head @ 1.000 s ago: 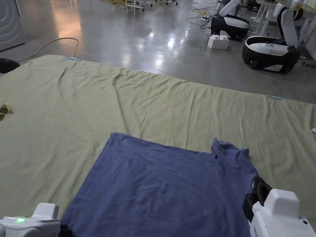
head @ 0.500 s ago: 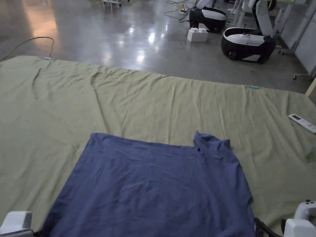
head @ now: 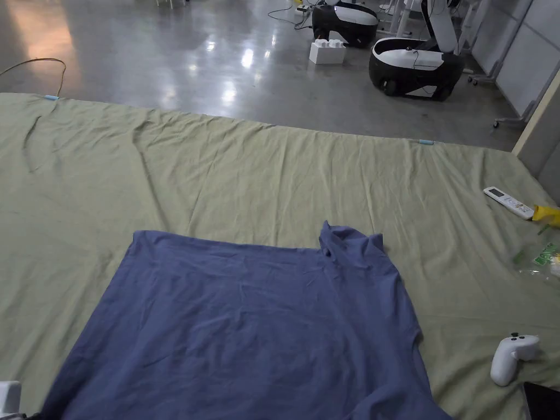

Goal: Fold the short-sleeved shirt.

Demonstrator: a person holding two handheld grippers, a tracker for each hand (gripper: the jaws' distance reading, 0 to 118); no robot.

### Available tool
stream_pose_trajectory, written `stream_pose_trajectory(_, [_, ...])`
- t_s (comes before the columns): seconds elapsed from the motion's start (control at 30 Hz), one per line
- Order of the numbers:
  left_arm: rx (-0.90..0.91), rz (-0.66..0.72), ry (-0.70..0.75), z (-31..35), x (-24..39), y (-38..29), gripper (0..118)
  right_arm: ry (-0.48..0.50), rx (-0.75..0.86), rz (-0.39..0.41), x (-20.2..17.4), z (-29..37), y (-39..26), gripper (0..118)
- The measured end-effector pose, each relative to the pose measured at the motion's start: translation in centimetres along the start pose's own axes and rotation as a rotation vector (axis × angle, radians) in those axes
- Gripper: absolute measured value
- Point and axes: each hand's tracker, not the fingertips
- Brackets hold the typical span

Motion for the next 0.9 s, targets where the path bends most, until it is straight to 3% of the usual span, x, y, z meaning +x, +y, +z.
stream_pose_trajectory(0.07, [0.005, 0.003, 0.002, 0.2, 0.3, 0.0, 8, 0.023, 0.003, 0.063, -0.3, 0.3, 0.5, 46])
stream_pose_trajectory(0.13, [0.008, 0.002, 0.004, 0.3, 0.4, 0.0, 8, 0.027, -0.001, 0.075, -0.6, 0.6, 0.8, 16])
stream_pose_trajectory(0.2, [0.015, -0.002, 0.005, 0.7, 0.6, 0.0, 8, 0.016, -0.022, 0.15, -0.8, 0.7, 1.0, 12])
stream_pose_trajectory(0.47, [0.065, 0.007, -0.012, 2.5, 0.7, 0.3, 8, -0.008, 0.033, 0.202, -0.8, 4.3, 1.8, 10])
stream_pose_trajectory(0.8, [0.209, 0.02, -0.054, 3.4, 0.5, 4.7, 8, 0.063, 0.147, 0.098, 0.4, 6.3, 7.0, 10])
stream_pose_trajectory(0.9, [0.233, 0.011, -0.044, 2.9, 0.9, 7.4, 8, 0.065, 0.164, 0.102, 0.1, 5.8, 9.7, 10])
